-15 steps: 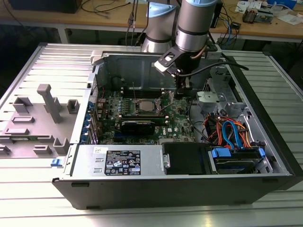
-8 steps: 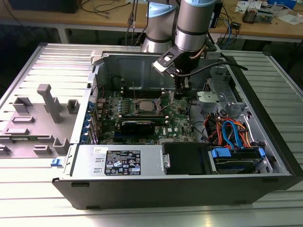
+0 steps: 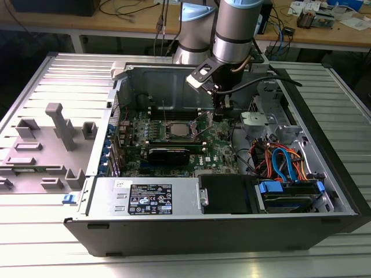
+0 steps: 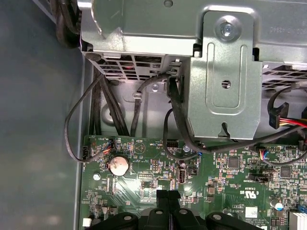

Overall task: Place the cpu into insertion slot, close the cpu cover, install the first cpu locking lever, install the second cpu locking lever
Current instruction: 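Close the cpu cover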

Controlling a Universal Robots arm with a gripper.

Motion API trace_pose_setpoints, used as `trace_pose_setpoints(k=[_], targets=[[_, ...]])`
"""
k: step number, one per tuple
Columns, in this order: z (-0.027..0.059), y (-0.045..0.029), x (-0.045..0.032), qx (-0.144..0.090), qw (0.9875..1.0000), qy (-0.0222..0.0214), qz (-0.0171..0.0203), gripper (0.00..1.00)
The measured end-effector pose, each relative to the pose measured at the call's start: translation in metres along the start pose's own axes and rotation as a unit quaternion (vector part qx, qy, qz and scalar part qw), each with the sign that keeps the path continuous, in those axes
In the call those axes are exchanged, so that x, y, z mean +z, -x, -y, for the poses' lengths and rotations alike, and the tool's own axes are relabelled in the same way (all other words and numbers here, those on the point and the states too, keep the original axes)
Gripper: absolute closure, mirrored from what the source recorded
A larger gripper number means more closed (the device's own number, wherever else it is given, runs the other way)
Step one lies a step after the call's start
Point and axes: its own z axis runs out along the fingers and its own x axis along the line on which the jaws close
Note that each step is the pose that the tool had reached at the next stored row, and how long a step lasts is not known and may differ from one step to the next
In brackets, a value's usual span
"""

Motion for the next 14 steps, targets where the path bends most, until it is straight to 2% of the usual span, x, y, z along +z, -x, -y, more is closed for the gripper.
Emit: trace_pose_setpoints(k=[14], targets=[[0.0028,-0.0002,0.0007,0.000,1.0000,-0.0003,-0.0001,0.89]])
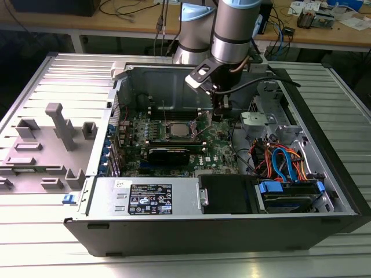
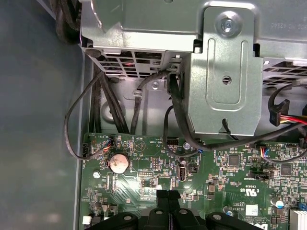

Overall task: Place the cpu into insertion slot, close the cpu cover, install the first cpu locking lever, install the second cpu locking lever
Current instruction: 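Close the cpu cover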

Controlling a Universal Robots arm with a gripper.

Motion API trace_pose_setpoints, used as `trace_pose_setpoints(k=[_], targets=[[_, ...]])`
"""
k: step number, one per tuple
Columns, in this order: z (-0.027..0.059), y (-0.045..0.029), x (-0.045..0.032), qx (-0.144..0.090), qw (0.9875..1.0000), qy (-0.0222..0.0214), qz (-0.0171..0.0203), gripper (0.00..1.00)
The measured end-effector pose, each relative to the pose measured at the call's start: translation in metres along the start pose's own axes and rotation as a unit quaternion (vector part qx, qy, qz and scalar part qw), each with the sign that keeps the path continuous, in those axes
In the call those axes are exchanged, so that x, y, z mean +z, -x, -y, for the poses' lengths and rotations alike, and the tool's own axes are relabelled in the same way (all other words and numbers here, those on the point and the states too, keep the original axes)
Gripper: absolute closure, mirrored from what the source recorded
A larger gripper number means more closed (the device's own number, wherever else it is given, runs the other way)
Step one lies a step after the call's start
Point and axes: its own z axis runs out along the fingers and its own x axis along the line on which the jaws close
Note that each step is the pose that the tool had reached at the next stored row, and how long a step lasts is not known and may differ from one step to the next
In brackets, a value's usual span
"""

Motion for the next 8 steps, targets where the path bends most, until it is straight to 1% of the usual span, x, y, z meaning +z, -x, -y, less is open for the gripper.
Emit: trace_pose_setpoints(k=[8], targets=[[0.0027,-0.0001,0.0002,0.000,1.0000,-0.0001,0.0001,0.89]])
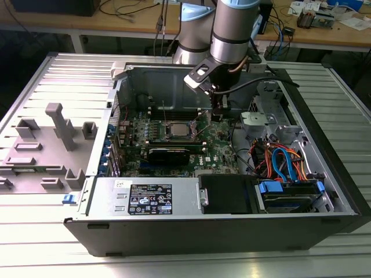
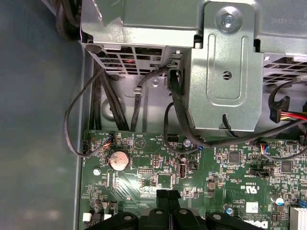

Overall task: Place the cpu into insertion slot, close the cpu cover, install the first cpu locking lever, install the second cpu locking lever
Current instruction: 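Close the cpu cover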

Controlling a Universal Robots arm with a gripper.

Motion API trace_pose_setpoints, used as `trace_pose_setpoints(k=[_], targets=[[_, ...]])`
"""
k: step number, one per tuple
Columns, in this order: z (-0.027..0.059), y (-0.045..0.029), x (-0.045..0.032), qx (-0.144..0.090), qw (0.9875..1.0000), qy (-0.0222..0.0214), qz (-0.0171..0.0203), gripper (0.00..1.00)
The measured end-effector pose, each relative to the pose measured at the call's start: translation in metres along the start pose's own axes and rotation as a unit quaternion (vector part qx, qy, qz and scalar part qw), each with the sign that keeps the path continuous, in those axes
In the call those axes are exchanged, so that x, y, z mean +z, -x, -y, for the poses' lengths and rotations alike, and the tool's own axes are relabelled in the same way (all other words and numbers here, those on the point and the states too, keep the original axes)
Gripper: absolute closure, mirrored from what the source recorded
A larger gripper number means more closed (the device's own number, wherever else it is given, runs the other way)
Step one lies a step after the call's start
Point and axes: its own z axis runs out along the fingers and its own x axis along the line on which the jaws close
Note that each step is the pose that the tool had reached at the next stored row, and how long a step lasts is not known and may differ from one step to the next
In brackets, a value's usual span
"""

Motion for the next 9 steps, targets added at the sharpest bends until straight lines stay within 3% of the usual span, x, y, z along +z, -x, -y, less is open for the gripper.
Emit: trace_pose_setpoints(k=[9], targets=[[0.0021,-0.0001,0.0003,0.000,1.0000,0.0000,0.0000,0.89]])
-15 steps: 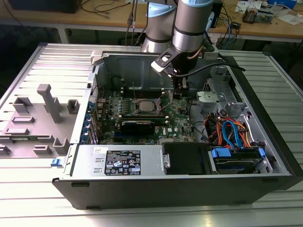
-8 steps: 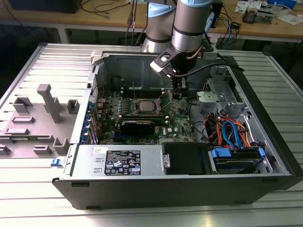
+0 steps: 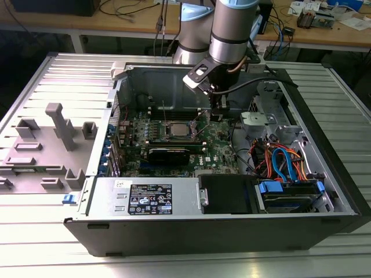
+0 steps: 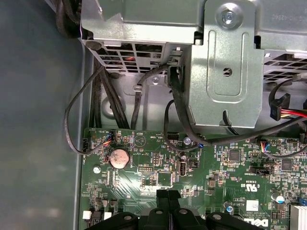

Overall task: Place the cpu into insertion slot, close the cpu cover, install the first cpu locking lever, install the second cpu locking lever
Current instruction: 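Close the cpu cover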

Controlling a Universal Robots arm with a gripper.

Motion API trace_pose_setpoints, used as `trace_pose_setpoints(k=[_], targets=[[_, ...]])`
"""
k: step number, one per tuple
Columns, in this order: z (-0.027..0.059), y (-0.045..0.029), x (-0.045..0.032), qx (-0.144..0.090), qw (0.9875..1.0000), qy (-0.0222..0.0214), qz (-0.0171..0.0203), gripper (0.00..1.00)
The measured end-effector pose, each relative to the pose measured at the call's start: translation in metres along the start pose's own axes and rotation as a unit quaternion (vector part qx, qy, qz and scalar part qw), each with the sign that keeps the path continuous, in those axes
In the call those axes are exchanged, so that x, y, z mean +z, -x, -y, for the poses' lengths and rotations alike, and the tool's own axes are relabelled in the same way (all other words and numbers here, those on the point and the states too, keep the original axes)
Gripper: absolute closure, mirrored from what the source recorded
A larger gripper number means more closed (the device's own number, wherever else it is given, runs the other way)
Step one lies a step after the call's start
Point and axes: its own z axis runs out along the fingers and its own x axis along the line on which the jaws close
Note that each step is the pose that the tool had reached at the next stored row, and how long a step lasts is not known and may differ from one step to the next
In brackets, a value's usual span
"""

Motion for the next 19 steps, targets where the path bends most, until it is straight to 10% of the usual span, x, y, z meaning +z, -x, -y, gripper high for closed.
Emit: trace_pose_setpoints(k=[19], targets=[[0.0034,-0.0002,0.0001,0.000,1.0000,0.0000,0.0000,0.89]])
